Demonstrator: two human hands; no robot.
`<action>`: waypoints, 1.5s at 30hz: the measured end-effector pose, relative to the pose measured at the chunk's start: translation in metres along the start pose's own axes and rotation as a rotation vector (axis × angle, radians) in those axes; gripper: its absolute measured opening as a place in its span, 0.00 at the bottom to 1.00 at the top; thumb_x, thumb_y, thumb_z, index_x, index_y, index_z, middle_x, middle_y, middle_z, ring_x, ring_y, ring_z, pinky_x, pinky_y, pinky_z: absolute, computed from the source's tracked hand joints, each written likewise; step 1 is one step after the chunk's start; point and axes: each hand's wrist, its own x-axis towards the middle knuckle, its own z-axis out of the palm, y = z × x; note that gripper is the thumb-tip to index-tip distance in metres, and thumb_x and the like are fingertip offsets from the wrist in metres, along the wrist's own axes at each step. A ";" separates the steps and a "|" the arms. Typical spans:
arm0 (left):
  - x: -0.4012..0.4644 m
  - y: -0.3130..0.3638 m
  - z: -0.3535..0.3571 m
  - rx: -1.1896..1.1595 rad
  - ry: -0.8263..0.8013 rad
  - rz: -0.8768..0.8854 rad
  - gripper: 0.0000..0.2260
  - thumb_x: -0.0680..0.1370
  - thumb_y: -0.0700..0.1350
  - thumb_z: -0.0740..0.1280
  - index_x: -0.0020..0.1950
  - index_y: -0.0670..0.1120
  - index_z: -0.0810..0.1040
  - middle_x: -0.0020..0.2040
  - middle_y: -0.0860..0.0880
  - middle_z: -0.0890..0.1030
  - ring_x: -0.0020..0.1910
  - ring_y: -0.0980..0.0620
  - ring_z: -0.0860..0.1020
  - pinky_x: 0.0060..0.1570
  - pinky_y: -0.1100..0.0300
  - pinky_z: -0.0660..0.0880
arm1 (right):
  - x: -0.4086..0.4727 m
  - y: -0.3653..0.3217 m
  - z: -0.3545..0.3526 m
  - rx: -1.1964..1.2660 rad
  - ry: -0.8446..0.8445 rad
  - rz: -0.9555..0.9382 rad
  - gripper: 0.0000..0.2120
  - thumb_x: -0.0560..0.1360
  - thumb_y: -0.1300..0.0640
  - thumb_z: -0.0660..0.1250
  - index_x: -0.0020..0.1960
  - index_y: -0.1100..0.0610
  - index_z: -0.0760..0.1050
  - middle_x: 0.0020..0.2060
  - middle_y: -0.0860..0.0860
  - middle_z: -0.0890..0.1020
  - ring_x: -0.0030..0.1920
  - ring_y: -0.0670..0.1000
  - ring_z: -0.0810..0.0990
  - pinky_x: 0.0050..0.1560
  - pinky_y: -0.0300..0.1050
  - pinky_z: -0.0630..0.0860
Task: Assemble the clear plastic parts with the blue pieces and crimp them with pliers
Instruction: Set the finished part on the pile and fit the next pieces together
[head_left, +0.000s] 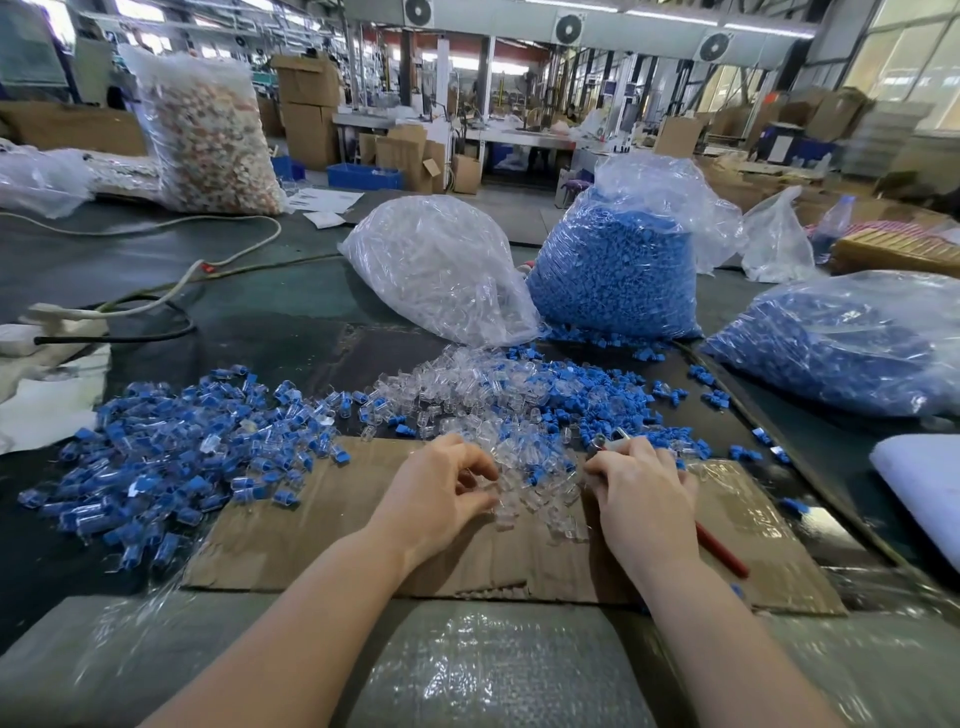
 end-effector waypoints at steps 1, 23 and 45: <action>-0.001 0.001 0.002 0.013 0.026 0.013 0.06 0.71 0.44 0.73 0.43 0.52 0.78 0.41 0.60 0.72 0.38 0.62 0.72 0.41 0.77 0.68 | 0.000 0.000 0.000 0.001 0.005 0.001 0.09 0.79 0.53 0.60 0.54 0.46 0.78 0.56 0.45 0.74 0.58 0.49 0.69 0.63 0.54 0.65; 0.008 0.016 0.013 -0.312 0.335 -0.124 0.10 0.75 0.36 0.67 0.46 0.52 0.77 0.40 0.55 0.78 0.39 0.62 0.76 0.39 0.75 0.72 | -0.004 -0.030 -0.009 0.469 -0.060 -0.209 0.08 0.75 0.60 0.67 0.53 0.53 0.80 0.48 0.47 0.82 0.51 0.48 0.77 0.59 0.50 0.73; 0.004 -0.011 0.007 -0.480 0.393 -0.312 0.05 0.76 0.35 0.66 0.48 0.44 0.78 0.36 0.47 0.79 0.33 0.52 0.78 0.33 0.61 0.77 | -0.014 -0.069 0.017 0.056 -0.018 -0.358 0.12 0.77 0.62 0.55 0.54 0.50 0.73 0.53 0.47 0.77 0.57 0.52 0.71 0.60 0.49 0.59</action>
